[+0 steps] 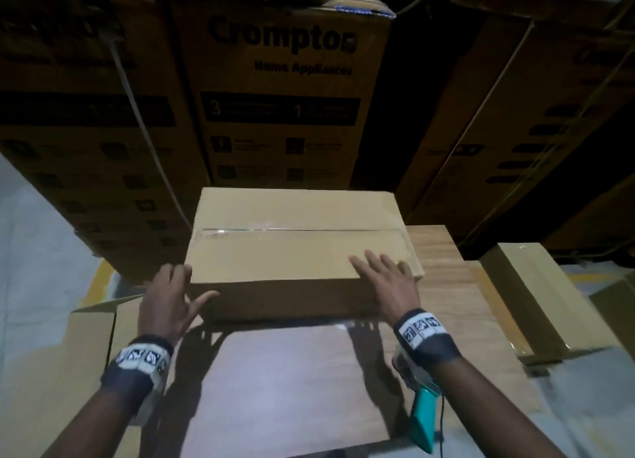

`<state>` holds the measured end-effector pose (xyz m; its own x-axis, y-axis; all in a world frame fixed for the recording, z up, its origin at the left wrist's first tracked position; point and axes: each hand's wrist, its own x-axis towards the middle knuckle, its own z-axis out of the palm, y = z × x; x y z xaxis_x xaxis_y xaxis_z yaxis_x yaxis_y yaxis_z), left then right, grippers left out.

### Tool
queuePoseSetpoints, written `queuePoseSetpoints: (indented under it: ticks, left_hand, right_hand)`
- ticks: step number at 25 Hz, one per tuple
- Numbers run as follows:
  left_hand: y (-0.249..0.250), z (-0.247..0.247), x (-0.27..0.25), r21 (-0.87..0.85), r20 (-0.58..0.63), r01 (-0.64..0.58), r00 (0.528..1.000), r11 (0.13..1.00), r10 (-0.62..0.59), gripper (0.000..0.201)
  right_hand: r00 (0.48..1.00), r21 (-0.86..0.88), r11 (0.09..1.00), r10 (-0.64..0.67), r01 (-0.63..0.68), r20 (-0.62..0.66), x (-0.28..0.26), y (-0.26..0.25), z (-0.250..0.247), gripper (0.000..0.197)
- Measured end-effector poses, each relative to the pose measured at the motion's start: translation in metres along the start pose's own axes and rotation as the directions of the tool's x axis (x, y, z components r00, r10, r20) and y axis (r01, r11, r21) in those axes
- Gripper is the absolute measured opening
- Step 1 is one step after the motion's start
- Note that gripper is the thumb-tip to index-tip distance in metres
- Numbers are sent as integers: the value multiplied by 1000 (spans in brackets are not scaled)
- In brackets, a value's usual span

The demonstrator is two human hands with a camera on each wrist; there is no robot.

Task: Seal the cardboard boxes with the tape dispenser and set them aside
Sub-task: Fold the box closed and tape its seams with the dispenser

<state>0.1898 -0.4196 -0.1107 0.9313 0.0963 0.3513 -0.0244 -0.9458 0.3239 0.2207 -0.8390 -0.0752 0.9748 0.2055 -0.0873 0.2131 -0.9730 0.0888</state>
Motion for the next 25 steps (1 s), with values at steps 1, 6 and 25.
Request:
queuePoseSetpoints:
  ticks: [1, 6, 25]
  left_hand:
    - [13, 0, -18, -22, -21, -57, 998, 998, 56, 52]
    - [102, 0, -85, -234, 28, -401, 908, 886, 418, 35]
    - [289, 51, -59, -448, 492, -295, 708, 844, 508, 22]
  right_hand:
    - [996, 0, 996, 89, -89, -31, 9, 13, 1, 103]
    - [801, 483, 750, 579, -452, -150, -31, 50, 36, 59]
    - [418, 659, -220, 621, -719, 663, -177, 41, 201, 59]
